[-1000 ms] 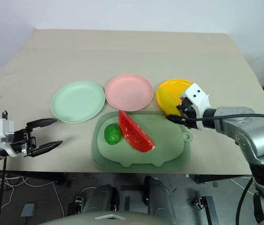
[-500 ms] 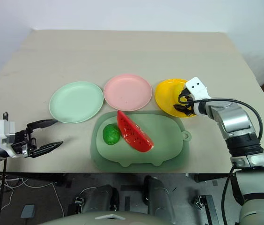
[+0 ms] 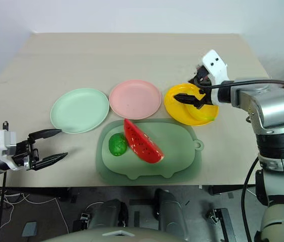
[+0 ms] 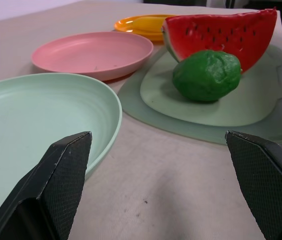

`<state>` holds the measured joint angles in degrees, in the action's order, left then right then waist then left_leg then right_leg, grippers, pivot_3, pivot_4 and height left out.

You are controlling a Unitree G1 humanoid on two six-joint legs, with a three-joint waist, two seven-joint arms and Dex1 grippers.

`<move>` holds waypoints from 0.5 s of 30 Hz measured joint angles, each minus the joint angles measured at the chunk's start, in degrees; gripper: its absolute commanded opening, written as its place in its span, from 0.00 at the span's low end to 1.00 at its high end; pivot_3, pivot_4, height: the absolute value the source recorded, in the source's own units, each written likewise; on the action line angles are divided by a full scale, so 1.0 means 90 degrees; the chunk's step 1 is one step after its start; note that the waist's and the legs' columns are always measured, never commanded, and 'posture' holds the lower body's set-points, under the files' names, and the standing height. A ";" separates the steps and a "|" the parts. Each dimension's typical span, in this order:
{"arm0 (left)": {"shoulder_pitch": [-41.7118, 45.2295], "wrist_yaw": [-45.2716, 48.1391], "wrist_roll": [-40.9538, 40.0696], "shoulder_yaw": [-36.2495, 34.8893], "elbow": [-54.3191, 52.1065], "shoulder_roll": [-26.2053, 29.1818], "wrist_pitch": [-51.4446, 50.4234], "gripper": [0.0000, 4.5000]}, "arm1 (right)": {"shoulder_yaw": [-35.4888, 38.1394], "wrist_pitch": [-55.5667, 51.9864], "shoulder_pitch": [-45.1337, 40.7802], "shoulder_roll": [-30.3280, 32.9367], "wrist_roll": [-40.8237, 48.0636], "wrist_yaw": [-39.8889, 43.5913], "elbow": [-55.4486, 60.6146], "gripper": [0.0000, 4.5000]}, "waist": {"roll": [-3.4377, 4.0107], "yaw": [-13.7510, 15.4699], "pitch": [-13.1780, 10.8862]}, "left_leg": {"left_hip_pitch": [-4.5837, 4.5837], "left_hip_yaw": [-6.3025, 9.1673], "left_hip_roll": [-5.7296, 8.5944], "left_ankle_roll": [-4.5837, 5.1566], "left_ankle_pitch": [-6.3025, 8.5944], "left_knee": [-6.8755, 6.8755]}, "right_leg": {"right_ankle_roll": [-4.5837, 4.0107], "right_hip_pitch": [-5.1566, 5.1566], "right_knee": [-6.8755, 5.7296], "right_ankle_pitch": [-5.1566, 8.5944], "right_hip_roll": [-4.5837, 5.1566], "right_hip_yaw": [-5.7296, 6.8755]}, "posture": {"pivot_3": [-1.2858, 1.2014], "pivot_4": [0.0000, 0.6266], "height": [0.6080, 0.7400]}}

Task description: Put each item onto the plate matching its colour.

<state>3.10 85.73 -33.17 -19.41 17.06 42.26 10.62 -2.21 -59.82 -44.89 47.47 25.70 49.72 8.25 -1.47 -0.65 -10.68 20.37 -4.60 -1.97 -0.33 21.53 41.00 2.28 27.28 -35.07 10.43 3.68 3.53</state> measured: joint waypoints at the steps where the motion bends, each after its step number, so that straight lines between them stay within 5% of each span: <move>1: 0.0002 0.0011 0.0000 0.0000 0.0021 0.0000 0.0000 1.00 | -0.0032 -0.0176 0.0021 0.0000 0.0102 0.0032 0.0175 1.00 | 0.0000 -0.0001 0.0000 | 0.0000 -0.0001 0.0000 0.0000 0.0000 0.0000 | 0.0000 0.0000 0.0000 0.0000 0.0002 -0.0001 | 0.52 0.24 0.97; 15: 0.0127 0.0042 0.0022 0.0065 0.0088 -0.0058 0.0015 1.00 | -0.0112 -0.1810 0.0108 -0.0416 0.1279 -0.0291 0.1488 1.00 | -0.0001 -0.0005 0.0001 | 0.0000 0.0001 0.0002 -0.0001 0.0000 0.0002 | 0.0000 -0.0001 -0.0001 -0.0001 0.0002 0.0000 | 0.52 0.24 0.97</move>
<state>4.24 86.11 -32.97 -18.82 17.86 41.74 10.75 -3.22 -76.11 -43.92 43.72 37.22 47.11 21.64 -1.48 -0.69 -10.68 20.37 -4.60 -1.95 -0.33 21.52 41.02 2.28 27.28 -35.09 10.42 3.70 3.53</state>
